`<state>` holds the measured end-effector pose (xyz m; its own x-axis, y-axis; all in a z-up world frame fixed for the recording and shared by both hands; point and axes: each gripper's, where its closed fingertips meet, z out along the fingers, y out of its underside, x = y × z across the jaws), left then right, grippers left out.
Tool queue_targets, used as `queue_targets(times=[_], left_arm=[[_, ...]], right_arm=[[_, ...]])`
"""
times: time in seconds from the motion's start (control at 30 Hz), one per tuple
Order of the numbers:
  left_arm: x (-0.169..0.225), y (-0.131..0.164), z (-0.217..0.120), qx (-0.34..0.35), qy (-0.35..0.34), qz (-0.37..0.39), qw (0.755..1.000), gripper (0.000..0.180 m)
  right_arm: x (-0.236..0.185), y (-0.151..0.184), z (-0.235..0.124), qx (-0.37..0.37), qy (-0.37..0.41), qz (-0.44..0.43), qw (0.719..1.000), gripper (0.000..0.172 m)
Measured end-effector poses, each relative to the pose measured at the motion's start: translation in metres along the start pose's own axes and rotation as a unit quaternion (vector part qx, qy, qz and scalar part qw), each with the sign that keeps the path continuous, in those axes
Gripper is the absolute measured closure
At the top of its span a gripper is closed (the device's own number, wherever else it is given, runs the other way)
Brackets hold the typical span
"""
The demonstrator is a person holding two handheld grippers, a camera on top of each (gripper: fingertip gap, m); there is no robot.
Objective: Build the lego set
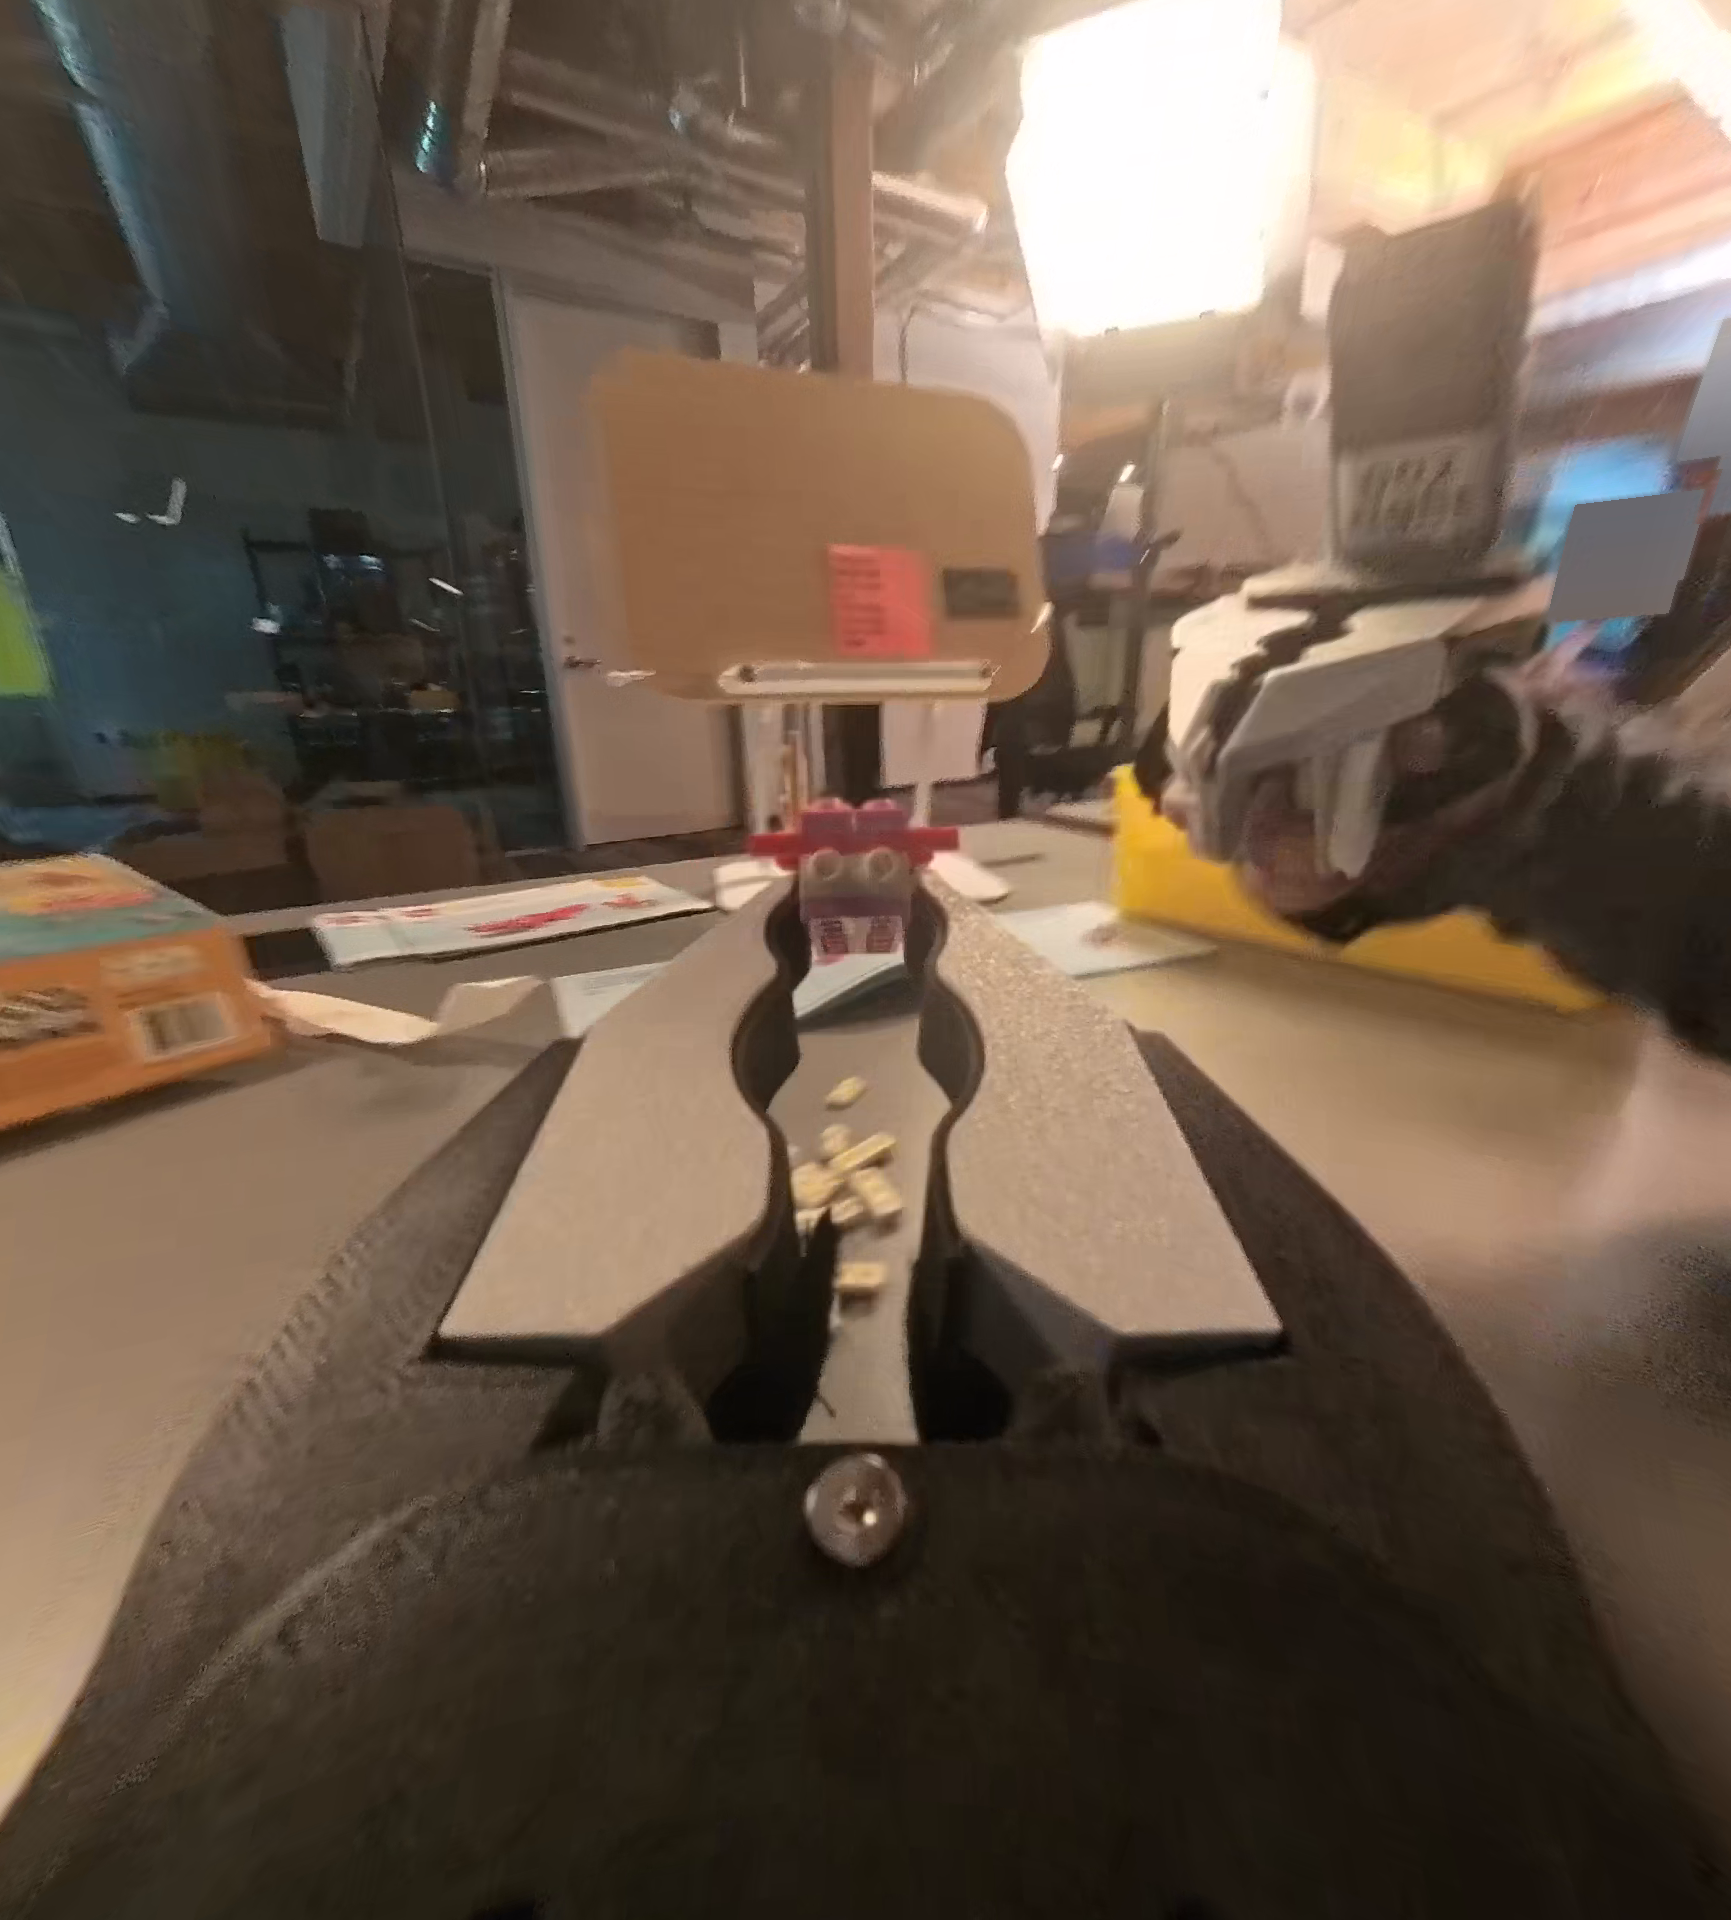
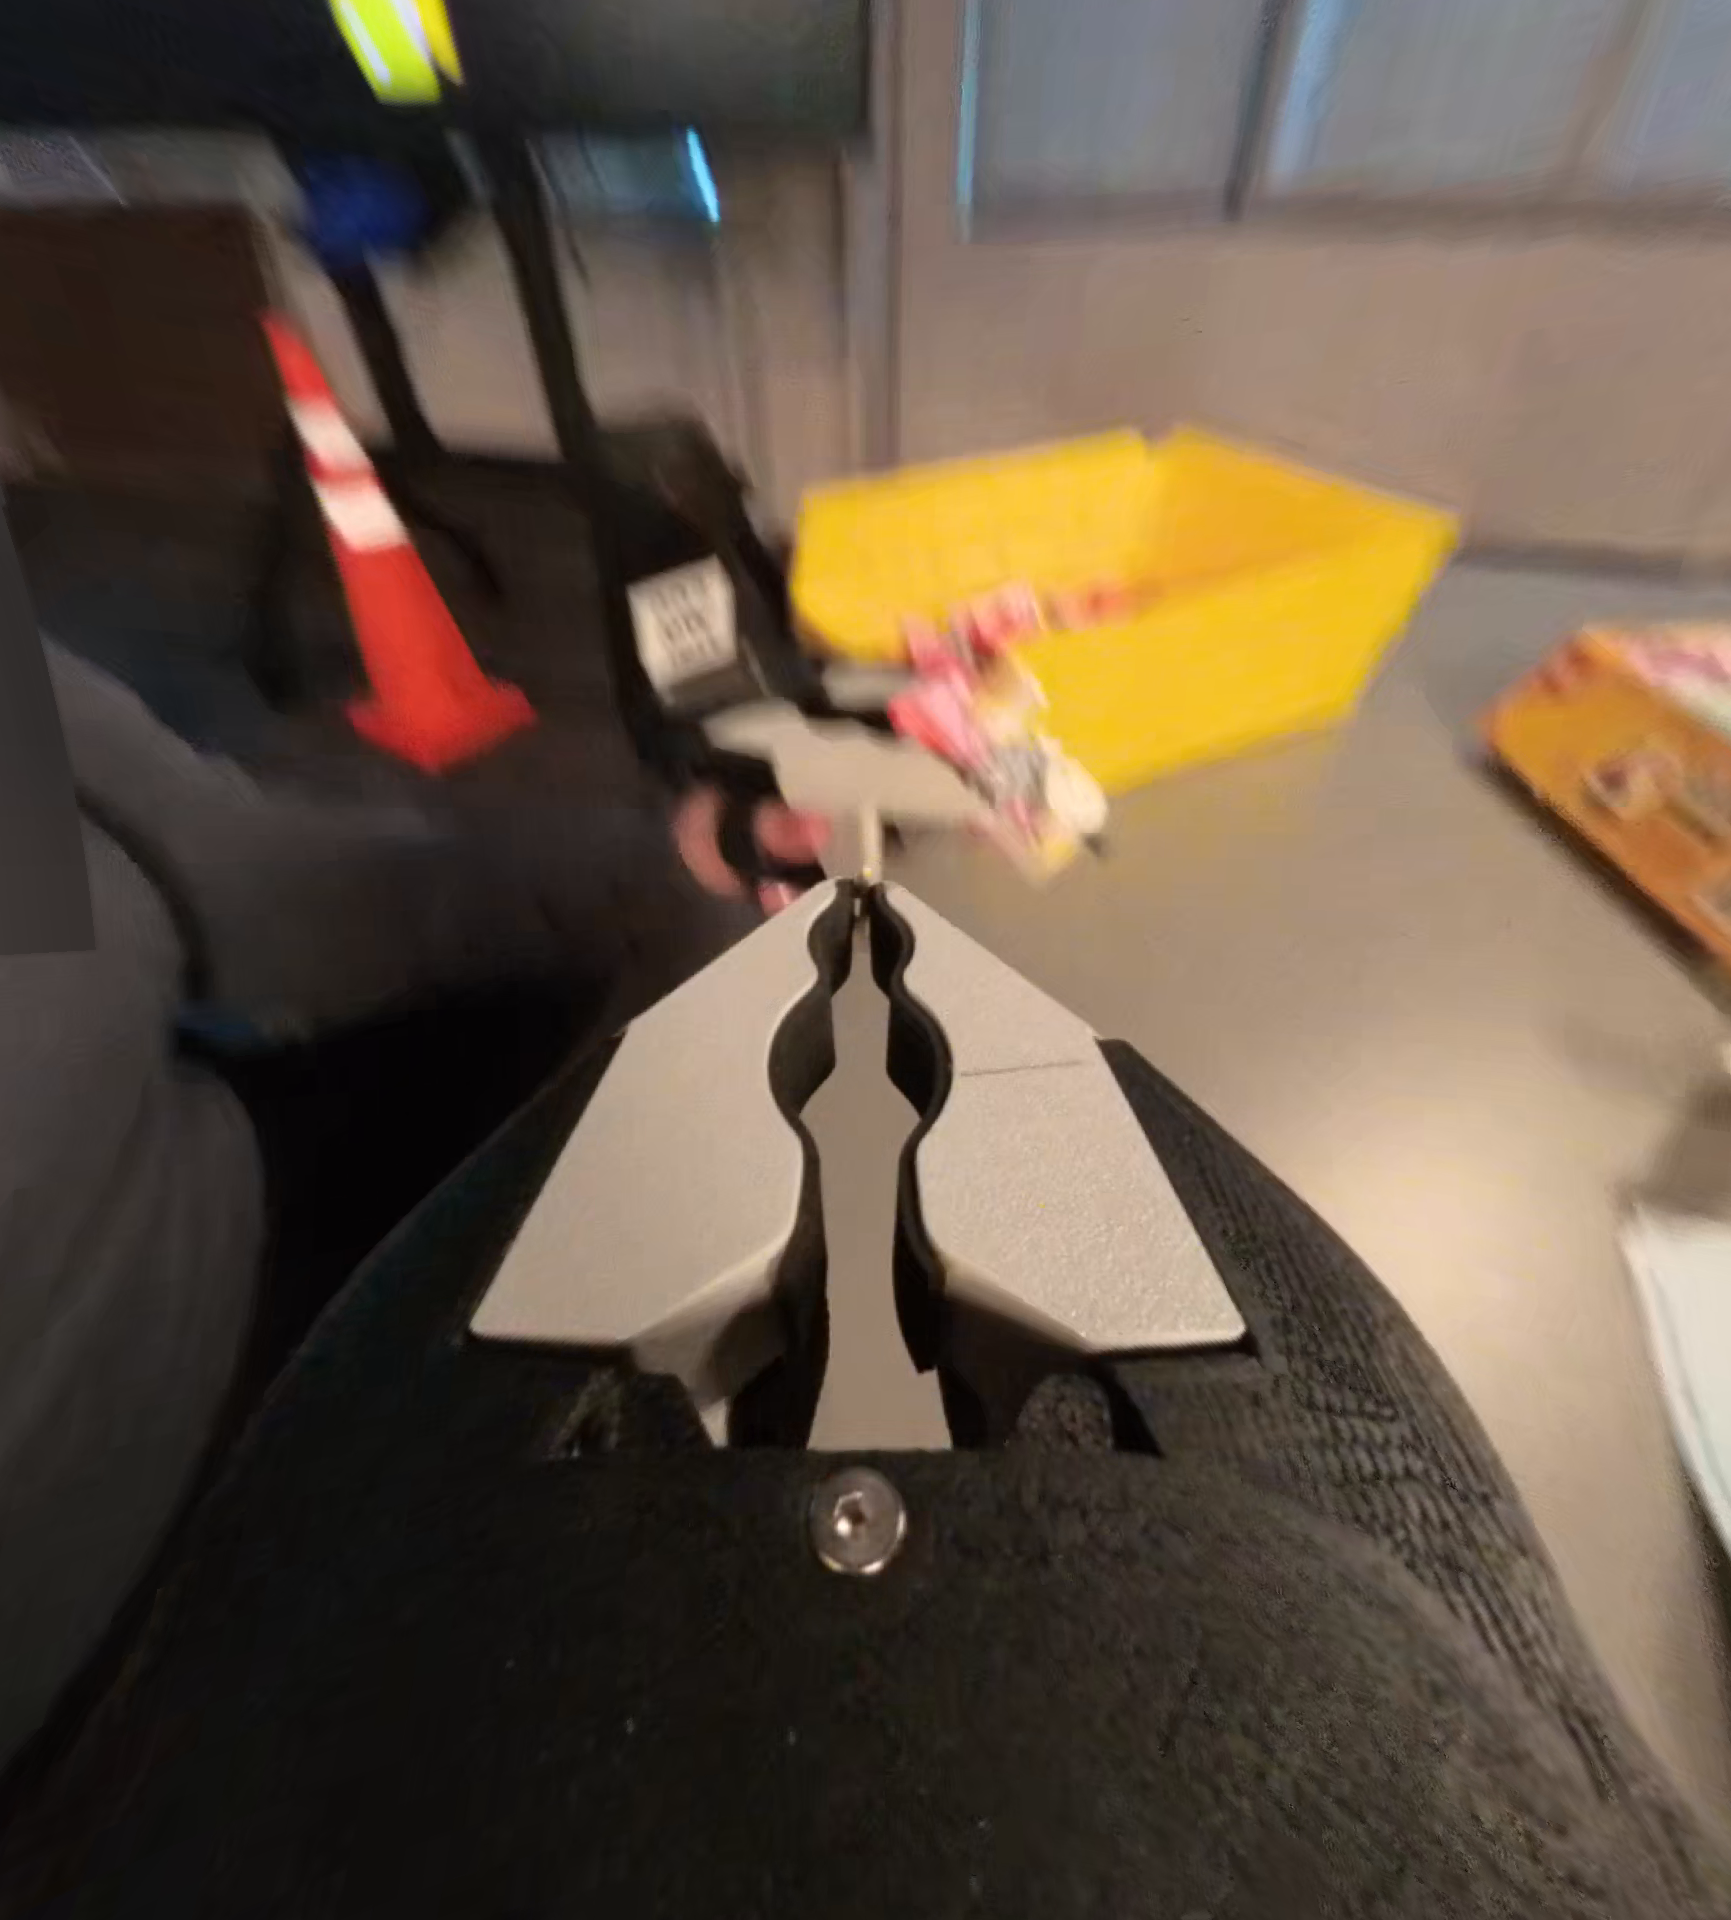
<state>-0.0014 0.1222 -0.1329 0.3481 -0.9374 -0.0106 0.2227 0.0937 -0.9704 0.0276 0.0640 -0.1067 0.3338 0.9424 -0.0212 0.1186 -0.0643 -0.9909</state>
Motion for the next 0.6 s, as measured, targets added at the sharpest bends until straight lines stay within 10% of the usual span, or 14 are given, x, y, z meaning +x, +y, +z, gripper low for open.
queue_targets(times=[0.23,0.6], left_arm=[[0.045,-0.002,0.026,0.026,0.090,-0.157,0.983,0.165],[0.055,0.015,0.033,-0.023,0.083,-0.124,0.989,0.165]], right_arm=[[0.009,-0.014,-0.001,0.158,-0.069,0.132,0.976,0.172],[0.013,0.001,0.009,0.143,-0.075,0.151,0.975,0.171]])
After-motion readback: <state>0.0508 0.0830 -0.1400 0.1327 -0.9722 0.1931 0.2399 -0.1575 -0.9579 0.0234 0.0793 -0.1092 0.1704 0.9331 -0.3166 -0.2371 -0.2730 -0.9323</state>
